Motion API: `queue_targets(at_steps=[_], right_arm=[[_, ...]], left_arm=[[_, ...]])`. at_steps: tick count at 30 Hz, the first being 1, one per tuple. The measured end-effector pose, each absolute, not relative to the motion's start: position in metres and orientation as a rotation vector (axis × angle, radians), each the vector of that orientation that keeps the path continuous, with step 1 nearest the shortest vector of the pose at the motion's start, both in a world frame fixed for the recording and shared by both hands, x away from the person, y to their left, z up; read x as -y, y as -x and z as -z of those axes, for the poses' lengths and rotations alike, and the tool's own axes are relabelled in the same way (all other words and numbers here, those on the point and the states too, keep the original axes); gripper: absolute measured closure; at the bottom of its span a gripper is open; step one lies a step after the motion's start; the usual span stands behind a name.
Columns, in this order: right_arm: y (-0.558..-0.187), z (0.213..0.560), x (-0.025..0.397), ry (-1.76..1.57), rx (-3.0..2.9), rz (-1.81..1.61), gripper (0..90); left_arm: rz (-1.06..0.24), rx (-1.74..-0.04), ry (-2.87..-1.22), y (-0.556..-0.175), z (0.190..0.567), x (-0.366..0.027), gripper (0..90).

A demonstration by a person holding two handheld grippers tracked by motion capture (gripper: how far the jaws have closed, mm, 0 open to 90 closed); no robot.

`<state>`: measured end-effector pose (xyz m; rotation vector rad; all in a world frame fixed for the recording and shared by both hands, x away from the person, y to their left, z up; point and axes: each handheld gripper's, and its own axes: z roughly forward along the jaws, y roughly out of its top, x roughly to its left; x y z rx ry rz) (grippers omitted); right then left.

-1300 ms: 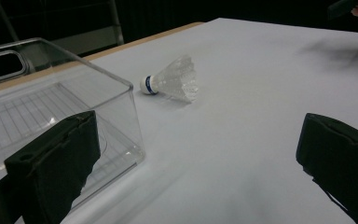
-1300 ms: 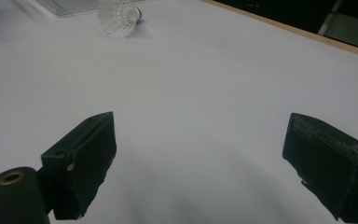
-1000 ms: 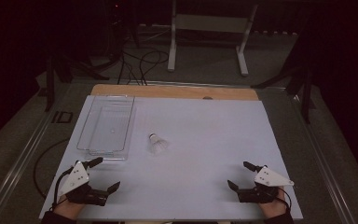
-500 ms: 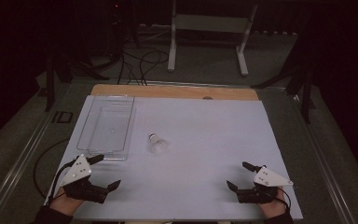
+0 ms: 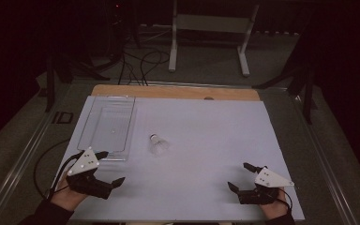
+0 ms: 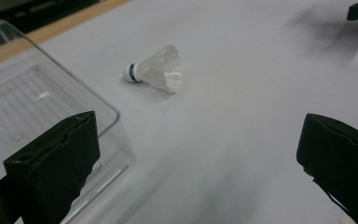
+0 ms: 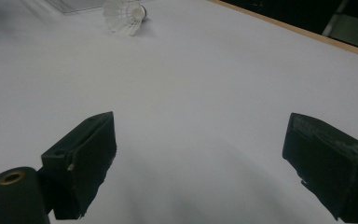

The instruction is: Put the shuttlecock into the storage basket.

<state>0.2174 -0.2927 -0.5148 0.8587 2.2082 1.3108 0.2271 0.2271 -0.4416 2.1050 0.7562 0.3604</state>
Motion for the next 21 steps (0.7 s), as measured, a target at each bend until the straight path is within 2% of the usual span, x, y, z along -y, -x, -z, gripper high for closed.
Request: queue_targets(at_steps=[21], right_arm=[[-0.218,0.515,0.292,-0.86,-2.221,-1.311,9.5]], left_arm=[[-0.253,-0.715,-2.31,-0.239,0.44,-0.201,0.0]])
